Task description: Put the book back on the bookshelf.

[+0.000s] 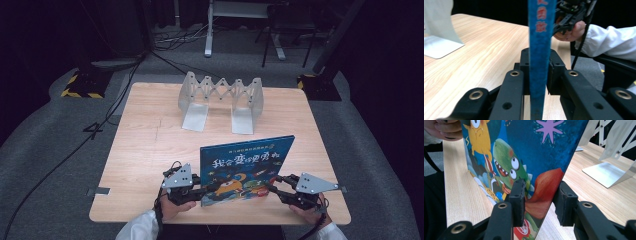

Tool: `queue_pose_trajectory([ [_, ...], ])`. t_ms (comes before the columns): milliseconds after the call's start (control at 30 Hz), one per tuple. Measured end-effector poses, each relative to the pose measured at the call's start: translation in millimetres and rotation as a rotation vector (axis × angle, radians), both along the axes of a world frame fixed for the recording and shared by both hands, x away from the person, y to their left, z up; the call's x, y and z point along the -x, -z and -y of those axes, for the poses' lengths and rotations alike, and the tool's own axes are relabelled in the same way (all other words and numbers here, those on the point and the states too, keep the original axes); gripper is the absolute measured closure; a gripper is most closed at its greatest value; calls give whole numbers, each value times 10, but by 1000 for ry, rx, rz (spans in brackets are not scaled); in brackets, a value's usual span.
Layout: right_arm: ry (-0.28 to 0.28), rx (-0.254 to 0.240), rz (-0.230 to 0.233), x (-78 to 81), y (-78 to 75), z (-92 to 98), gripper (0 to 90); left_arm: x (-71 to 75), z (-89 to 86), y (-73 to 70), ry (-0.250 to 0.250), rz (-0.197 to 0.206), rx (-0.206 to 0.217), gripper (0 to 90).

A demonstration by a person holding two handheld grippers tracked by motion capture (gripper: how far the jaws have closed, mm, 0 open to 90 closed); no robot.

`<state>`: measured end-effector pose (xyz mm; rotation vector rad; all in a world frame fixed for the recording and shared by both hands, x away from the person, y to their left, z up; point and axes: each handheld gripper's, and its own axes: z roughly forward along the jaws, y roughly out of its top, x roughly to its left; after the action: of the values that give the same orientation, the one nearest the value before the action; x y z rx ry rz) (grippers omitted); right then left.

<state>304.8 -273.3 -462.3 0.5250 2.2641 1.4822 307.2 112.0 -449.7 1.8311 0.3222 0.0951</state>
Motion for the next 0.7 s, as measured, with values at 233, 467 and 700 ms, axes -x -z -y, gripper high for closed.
queue_pose_trajectory([
  [233,22,-31,-32,-39,8,3,628,12,70,-22,-17,59,-22,802],
  [467,101,-31,-19,-174,13,-16,621,-128,158,-40,-70,132,-63,783],
  [700,113,-57,-52,-292,13,-45,619,-254,145,-22,-81,106,-49,760],
])
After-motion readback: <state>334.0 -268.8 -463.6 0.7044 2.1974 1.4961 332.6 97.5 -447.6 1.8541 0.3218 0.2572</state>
